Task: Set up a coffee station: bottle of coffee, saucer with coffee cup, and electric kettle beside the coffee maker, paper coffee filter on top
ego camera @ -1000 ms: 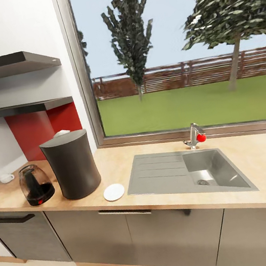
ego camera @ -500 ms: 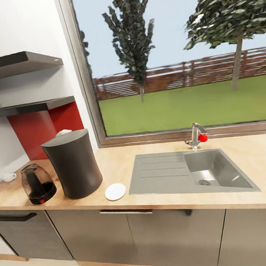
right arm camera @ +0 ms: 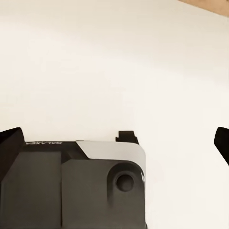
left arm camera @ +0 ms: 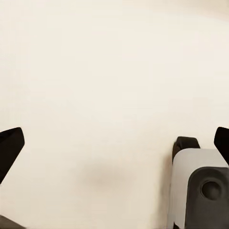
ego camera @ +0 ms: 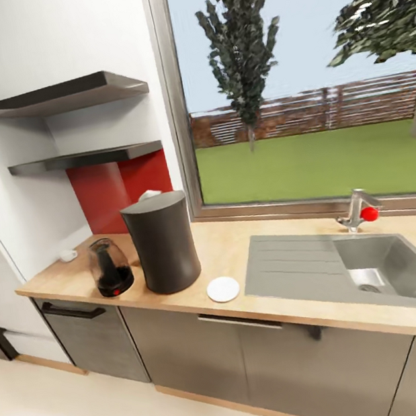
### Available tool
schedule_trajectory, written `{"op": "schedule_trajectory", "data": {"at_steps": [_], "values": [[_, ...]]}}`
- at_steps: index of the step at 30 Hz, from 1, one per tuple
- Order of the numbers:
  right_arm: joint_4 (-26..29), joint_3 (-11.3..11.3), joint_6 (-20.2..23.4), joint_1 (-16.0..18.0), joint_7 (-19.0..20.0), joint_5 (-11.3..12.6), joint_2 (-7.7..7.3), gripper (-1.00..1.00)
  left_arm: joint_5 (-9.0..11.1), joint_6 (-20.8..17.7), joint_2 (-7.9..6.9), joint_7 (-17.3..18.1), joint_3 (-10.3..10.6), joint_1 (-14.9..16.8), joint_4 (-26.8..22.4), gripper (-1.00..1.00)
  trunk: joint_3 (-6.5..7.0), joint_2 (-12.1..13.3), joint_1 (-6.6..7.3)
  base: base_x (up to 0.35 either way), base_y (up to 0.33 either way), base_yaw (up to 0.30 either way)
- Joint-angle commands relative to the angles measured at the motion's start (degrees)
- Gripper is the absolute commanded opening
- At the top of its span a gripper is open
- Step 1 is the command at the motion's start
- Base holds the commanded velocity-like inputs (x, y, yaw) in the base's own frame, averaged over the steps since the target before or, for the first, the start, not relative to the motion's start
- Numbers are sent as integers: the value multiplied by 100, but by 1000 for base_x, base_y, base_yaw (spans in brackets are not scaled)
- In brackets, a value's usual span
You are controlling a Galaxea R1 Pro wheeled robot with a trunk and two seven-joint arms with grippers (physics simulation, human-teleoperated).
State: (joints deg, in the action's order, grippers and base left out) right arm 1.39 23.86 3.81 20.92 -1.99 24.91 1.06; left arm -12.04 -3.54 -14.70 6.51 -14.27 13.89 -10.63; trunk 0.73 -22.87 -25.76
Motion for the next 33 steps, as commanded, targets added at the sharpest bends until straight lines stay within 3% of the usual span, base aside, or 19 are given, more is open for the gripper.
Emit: {"op": "schedule_trajectory", "data": {"at_steps": [1,12,25,33], "values": [[8,48,32,0,-21,48,0,100,-53,-32,2,35,-49,0,-10,100,-7,-5,-2,0,306,272],[3,54,32,0,-21,42,7,100,-37,0,-5,26,-68,1,-9,100,-62,-5,-2,33,324,260],[2,57,67,-87,-31,32,5,100,-18,20,2,34,-76,0,-9,100,-133,-5,-2,177,313,237],[6,65,60,-88,-38,13,47,100,-31,14,10,34,-68,0,-9,100,-147,-5,-2,236,265,63]]}}
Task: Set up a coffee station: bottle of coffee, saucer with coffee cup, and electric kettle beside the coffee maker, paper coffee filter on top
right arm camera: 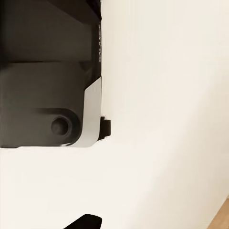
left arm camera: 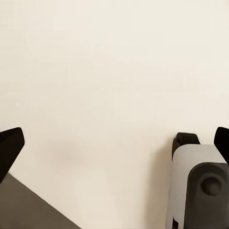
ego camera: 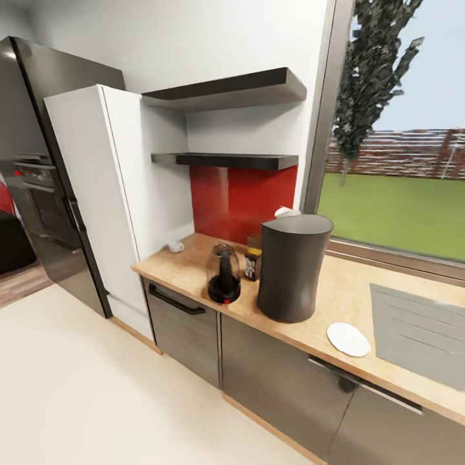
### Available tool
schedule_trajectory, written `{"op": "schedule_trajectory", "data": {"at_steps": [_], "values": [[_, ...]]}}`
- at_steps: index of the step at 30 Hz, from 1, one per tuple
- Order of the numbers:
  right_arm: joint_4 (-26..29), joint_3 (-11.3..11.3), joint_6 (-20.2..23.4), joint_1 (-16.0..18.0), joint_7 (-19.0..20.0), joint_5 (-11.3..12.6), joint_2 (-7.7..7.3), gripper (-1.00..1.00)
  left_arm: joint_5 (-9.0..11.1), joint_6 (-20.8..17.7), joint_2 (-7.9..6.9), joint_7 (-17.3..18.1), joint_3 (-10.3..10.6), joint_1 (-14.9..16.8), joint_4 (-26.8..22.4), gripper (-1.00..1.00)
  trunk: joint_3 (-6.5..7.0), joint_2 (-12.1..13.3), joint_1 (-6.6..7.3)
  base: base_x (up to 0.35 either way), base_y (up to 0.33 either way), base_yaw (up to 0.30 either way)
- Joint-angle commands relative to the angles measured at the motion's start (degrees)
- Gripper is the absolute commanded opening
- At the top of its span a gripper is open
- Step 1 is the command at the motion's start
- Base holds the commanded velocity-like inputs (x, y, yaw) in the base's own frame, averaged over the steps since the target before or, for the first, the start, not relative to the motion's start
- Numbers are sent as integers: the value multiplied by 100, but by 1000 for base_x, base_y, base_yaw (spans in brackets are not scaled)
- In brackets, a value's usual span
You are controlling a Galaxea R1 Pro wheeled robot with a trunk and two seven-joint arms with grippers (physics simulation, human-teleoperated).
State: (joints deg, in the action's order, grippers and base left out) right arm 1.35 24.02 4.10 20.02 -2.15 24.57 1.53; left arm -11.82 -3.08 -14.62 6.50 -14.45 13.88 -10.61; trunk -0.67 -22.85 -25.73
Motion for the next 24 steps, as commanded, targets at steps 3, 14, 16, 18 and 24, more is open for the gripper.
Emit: {"op": "schedule_trajectory", "data": {"at_steps": [3,14,16,18,24], "values": [[13,55,28,2,-23,41,19,100,-59,-32,3,35,-46,2,-11,100,-8,-7,-5,232,277,6],[15,54,-3,2,-15,46,75,100,-66,-35,3,28,-47,1,-11,100,-8,-7,-5,228,279,1],[16,48,-5,2,-14,51,74,100,-66,-35,3,27,-48,1,-11,100,-8,-7,-5,198,286,0],[19,44,-4,2,-20,54,70,100,-66,-35,3,27,-48,1,-11,100,-8,-7,-5,185,292,0],[24,43,54,2,-52,48,75,100,-66,-35,3,27,-48,1,-11,100,-8,-7,-5,161,302,0]]}}
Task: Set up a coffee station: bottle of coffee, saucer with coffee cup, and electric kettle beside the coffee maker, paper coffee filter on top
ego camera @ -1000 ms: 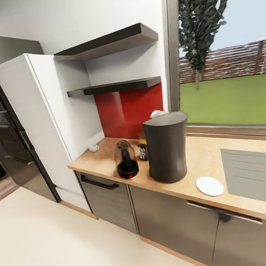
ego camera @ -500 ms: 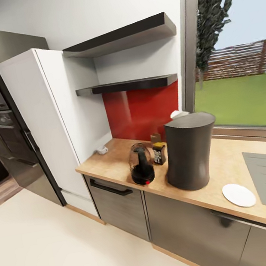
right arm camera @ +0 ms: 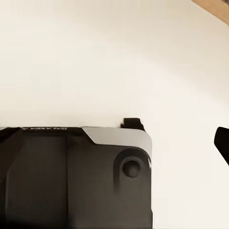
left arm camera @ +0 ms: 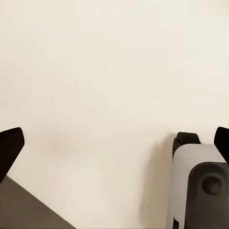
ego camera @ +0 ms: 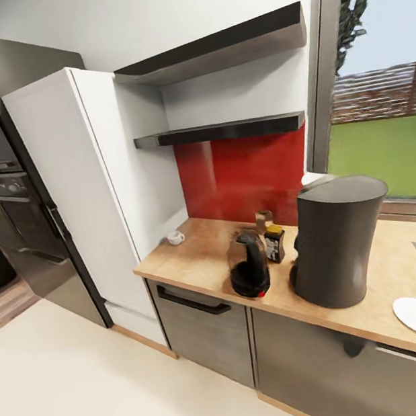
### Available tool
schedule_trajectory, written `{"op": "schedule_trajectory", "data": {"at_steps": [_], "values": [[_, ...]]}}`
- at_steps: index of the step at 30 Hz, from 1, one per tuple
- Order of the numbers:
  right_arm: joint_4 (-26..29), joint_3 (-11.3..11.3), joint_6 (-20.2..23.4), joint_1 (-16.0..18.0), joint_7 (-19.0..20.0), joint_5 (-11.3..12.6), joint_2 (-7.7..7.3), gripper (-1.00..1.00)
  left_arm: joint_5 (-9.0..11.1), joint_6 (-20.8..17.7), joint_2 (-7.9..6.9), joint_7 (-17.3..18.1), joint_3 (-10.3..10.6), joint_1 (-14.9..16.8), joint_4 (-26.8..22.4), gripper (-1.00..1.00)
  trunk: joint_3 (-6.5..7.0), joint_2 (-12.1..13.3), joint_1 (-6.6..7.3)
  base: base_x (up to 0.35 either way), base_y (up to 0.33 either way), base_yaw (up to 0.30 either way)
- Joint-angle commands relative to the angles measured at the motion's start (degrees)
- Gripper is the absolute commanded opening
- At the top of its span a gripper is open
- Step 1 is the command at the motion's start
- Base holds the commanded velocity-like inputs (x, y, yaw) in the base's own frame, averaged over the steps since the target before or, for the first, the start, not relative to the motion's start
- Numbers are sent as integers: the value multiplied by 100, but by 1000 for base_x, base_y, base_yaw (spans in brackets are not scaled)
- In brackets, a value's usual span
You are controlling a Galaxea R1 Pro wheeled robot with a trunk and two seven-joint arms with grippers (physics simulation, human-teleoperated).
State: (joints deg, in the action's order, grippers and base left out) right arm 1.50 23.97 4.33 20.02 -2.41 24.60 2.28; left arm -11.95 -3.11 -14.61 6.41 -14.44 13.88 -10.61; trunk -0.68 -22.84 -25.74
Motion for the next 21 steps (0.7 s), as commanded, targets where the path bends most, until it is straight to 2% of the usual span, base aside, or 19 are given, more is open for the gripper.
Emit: {"op": "schedule_trajectory", "data": {"at_steps": [1,12,21], "values": [[9,48,28,2,-24,46,0,100,-53,-32,2,36,-50,1,-11,100,-7,-8,-4,137,312,0],[11,47,23,2,9,79,0,100,-53,-32,-6,36,-50,1,-4,100,-7,-8,-4,134,317,-11],[17,47,17,2,11,80,0,100,-53,-32,-7,36,-50,1,-10,100,-7,-8,-4,172,316,-227]]}}
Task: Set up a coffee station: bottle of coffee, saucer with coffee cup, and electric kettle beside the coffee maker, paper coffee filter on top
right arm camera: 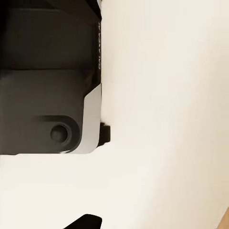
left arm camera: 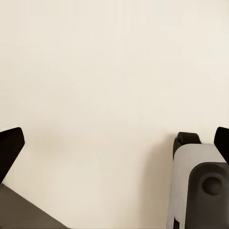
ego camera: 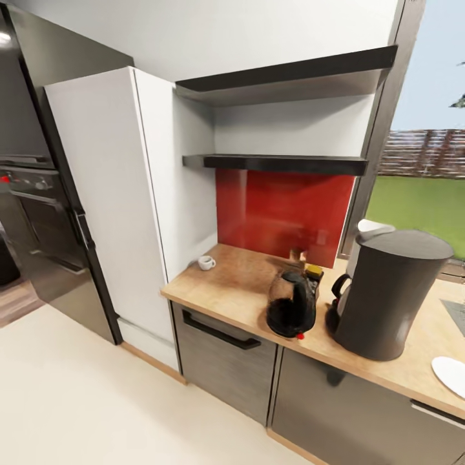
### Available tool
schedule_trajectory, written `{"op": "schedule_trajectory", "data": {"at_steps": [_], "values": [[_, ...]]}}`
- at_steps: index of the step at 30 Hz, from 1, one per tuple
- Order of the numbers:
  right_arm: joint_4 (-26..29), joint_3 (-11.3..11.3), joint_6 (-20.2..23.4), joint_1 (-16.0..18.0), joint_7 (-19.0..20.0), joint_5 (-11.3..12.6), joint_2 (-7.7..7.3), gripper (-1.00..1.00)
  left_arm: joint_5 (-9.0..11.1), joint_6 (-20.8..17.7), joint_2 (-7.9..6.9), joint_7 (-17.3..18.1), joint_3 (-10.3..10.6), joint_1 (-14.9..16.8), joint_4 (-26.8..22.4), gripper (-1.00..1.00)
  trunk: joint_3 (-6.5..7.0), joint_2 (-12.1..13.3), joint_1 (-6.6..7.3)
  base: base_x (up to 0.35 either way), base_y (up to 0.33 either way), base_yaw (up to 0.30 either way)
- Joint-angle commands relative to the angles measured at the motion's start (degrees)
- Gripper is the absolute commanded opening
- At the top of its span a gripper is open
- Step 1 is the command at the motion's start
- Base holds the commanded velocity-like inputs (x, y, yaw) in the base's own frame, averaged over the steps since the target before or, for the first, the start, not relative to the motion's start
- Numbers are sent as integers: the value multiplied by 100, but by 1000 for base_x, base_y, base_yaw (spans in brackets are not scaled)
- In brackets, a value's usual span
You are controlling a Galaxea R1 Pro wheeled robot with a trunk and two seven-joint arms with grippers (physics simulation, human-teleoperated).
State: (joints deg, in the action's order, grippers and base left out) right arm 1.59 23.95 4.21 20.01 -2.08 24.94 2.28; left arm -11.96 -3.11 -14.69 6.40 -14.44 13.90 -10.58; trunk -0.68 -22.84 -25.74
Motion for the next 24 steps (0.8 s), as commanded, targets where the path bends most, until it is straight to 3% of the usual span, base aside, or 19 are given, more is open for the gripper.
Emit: {"op": "schedule_trajectory", "data": {"at_steps": [1,9,17,24], "values": [[8,48,31,3,-23,46,1,100,-52,-32,2,36,-50,-1,-13,100,-7,-8,-5,174,315,-262],[8,48,27,3,-21,54,1,100,-52,-38,2,36,-50,-1,1,100,-7,-8,-5,151,318,-264],[8,48,27,3,-28,55,3,100,-61,-32,1,36,-49,-1,144,100,-7,-8,-5,17,336,-250],[8,48,14,3,-29,55,1,100,-61,-32,0,36,-44,-1,144,100,-7,-8,-5,1,338,-61]]}}
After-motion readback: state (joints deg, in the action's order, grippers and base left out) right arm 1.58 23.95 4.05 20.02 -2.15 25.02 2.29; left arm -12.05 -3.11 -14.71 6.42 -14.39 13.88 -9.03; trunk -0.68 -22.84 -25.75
